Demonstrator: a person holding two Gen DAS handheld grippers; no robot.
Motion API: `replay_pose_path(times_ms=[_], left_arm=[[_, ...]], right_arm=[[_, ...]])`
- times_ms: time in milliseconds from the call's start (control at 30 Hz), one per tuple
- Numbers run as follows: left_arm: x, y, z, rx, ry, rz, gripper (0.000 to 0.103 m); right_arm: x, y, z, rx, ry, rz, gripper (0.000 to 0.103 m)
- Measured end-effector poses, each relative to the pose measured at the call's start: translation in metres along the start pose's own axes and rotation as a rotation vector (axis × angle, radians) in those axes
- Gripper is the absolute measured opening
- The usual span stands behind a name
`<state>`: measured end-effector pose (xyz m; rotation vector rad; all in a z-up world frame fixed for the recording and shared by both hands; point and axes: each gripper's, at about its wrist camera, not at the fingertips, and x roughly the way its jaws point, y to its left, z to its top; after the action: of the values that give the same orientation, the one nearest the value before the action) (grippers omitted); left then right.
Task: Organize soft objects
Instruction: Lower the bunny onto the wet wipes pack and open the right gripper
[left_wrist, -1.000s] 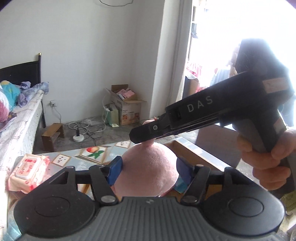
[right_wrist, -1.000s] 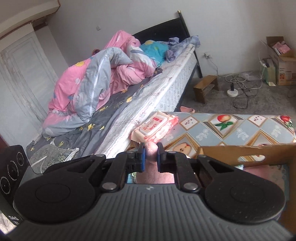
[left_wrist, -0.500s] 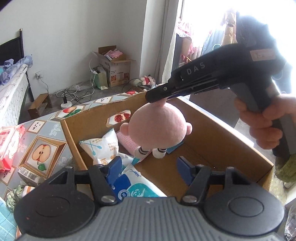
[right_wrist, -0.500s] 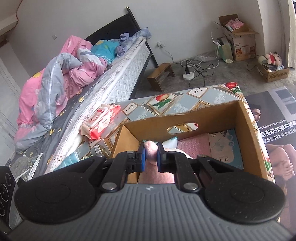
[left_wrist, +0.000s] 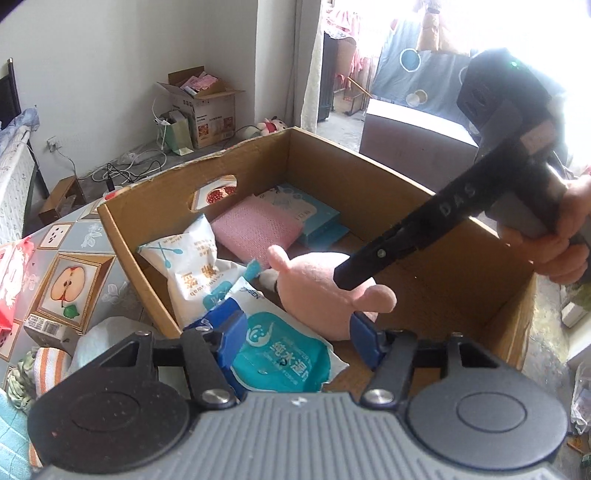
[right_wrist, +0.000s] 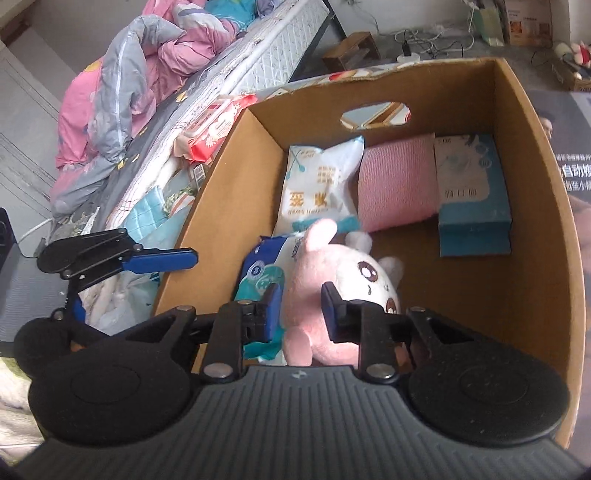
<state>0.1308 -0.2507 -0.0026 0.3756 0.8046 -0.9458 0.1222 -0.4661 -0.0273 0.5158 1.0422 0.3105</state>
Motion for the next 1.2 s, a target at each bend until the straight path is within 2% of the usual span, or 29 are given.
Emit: replay_pose_path(times_ms=[33,67,100,200,333,433,500,567,633,667,767,900,1100,1200], left_arm=[[0.002,-0.002,-0.001,0.006,0.005,-0.005,0.061],[0.003,-0.005,-0.002,0.012,0.009,-0.008,0.060],[0.005,-0.007,-0.003,0.019,0.011,-0.010,0.060],[0.010,-0.009,-0.004,0.023,0.018,-0.020,0.059],[0.013,-0.008,-0.003,0.011,0.023,-0.025,0.055],[0.010,-0.008,-0.005,0.020,0.029,-0.029,0.055],[0.006,-0.008,-0.008,0.035,0.031,-0.025,0.055],[0.001,-0.004,-0.012,0.042,0.033,-0.015,0.055],[-0.004,0.001,-0.015,0.032,0.037,-0.007,0.055],[-0.009,0.004,-0.018,0.025,0.027,-0.012,0.050],[-0.024,0.010,-0.020,0.005,-0.002,-0.029,0.051],[-0.039,0.016,-0.018,-0.006,-0.040,-0.011,0.053],[-0.053,0.026,-0.016,-0.015,-0.070,0.046,0.059],[-0.059,0.033,-0.017,-0.034,-0.085,0.073,0.064]], right_arm=[[-0.004,-0.004,-0.001,0.039,0.004,0.022,0.039],[-0.007,-0.007,-0.002,0.077,-0.004,0.033,0.052],[-0.011,-0.010,-0.001,0.122,-0.020,0.043,0.060],[-0.014,-0.024,0.000,0.246,-0.050,0.069,0.067],[0.000,-0.036,0.006,0.362,-0.048,-0.004,0.070],[0.022,-0.040,0.013,0.388,-0.001,-0.054,0.073],[0.037,-0.036,0.016,0.371,0.037,-0.095,0.081],[0.050,-0.032,0.019,0.326,0.062,-0.131,0.086],[0.058,-0.025,0.023,0.261,0.084,-0.161,0.087],[0.061,-0.022,0.023,0.225,0.095,-0.174,0.087],[0.068,-0.012,0.022,0.093,0.134,-0.201,0.082],[0.065,-0.001,0.025,-0.042,0.147,-0.221,0.077],[0.063,0.037,0.025,-0.465,0.089,-0.346,0.077],[0.079,0.043,0.015,-0.634,0.173,-0.394,0.080]])
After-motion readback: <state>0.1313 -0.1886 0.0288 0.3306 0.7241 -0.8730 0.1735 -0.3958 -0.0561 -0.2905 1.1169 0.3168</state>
